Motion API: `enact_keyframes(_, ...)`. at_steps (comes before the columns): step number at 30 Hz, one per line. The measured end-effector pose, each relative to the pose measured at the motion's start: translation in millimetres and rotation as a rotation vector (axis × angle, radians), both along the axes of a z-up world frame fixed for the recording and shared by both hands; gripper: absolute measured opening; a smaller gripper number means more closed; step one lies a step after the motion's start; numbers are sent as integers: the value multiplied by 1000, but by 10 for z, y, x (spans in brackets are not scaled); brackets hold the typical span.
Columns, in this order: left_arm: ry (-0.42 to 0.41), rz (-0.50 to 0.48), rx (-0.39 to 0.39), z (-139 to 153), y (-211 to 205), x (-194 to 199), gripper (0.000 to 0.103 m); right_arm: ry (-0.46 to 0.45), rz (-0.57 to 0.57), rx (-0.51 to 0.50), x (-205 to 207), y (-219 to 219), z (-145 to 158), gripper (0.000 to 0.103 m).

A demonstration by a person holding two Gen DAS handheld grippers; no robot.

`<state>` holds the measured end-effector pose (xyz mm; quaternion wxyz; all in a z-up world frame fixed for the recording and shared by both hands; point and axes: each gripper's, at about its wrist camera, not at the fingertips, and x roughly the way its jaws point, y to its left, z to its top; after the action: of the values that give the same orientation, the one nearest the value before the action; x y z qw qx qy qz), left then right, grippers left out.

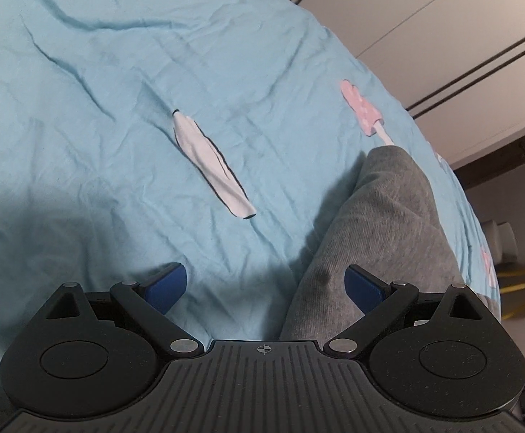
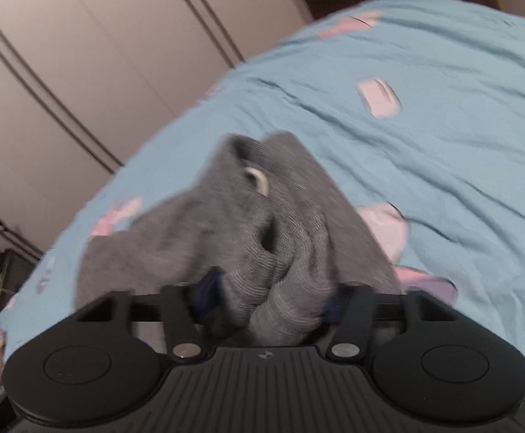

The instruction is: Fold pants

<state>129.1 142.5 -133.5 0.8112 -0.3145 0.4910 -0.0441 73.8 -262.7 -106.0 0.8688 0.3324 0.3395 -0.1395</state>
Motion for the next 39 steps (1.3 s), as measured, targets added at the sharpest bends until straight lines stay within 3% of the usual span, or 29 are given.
enact_keyframes(4,3,5,-10,13,27,-25,99,-273,-5,201,-185,-157,353,42)
enact_keyframes(5,3,8,-13,12,32,-25,99,-325,-11,207,-264,-181,389,42)
enact_keyframes(7,6,13,-18,4,36,-22,99,-346,-15,132,-394,-188,384,42)
enact_keyframes(9,7,8,-16,2,28,-29,99,-250,-21,87,-445,-246,192,42)
enact_keyframes(11,9,-3,-2,6,2,-26,99,5,-59,39,-369,-324,-143,44)
enact_keyframes(12,7,-11,4,12,-12,-26,99,60,-70,39,-379,-359,-287,46)
enact_keyframes(15,1,-37,11,32,-39,-39,99,22,-81,0,-451,-373,-189,69)
enact_keyframes(18,5,-64,7,39,-86,-33,99,1,-102,-189,-454,-293,91,72)
enact_keyframes(21,-3,-148,25,47,-227,-21,99,-82,-49,-260,-414,-203,294,72)
enact_keyframes(22,-11,-180,52,60,-288,-26,99,-102,-14,-261,-372,-164,312,71)
enact_keyframes(24,-23,-227,112,68,-386,-39,99,-106,45,-269,-299,-76,294,50)
enact_keyframes(25,-26,-238,130,64,-412,-41,99,-85,78,-284,-223,-15,265,32)
enact_keyframes(26,-27,-240,134,63,-420,-42,100,-63,107,-303,-166,55,210,25)
enact_keyframes(31,-13,-220,101,34,-339,-10,100,45,176,-444,-74,207,-74,22)
enact_keyframes(39,-32,-202,155,12,-340,70,100,49,160,-465,-188,171,-85,22)
